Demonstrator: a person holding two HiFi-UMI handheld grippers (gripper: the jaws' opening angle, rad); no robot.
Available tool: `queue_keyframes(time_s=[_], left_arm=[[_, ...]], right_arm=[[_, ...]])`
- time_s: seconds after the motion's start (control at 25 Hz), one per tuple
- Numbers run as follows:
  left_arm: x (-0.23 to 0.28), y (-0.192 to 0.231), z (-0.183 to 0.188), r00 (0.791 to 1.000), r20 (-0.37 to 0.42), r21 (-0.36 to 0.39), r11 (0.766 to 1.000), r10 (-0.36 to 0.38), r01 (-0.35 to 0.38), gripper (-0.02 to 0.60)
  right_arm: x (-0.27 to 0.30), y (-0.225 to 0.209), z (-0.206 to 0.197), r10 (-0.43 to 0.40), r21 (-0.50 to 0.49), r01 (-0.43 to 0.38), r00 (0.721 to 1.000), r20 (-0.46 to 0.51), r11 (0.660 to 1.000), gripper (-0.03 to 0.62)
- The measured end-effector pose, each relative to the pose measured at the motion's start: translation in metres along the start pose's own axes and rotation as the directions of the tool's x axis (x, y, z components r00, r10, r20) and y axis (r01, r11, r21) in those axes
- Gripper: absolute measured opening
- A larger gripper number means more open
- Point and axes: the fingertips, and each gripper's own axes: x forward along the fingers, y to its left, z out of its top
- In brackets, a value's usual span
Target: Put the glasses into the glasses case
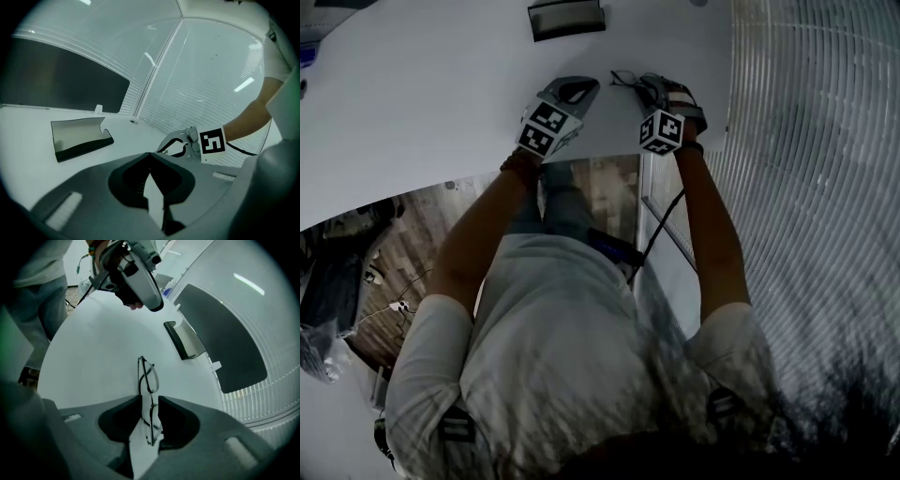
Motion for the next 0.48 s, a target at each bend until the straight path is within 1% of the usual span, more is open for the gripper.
queue_keyframes(time_s=[0.08,0.12,0.16,0.36,0.48], left_arm=[[0.002,0.000,-0.001,1.000,-0.008,-0.004,1.000,0.000,0.000,0.001],[0.004,0.000,0.000,1.000,-0.005,-0.004,1.000,-0.001,0.001,0.000],[0.006,0.000,-0.001,1.000,-0.005,-0.005,1.000,-0.001,0.001,0.000],[0.006,0.001,-0.001,1.000,-0.011,-0.009,1.000,0.002,-0.002,0.000],[0.005,0.003,0.000,1.000,0.000,-0.006,1.000,0.001,-0.001,0.000]], right_arm=[[0.000,-0.003,-0.001,-0.003,0.000,0.003,1.000,-0.003,1.000,0.104],[0.001,-0.005,-0.002,-0.011,0.000,0.011,1.000,-0.001,1.000,0.060],[0.001,-0.007,-0.003,-0.019,-0.001,0.019,1.000,0.004,1.000,0.052],[-0.001,-0.016,-0.001,-0.041,-0.015,0.042,0.999,0.008,0.999,0.021],[-0.003,-0.020,0.000,-0.052,-0.020,0.053,0.999,0.008,0.998,0.017]])
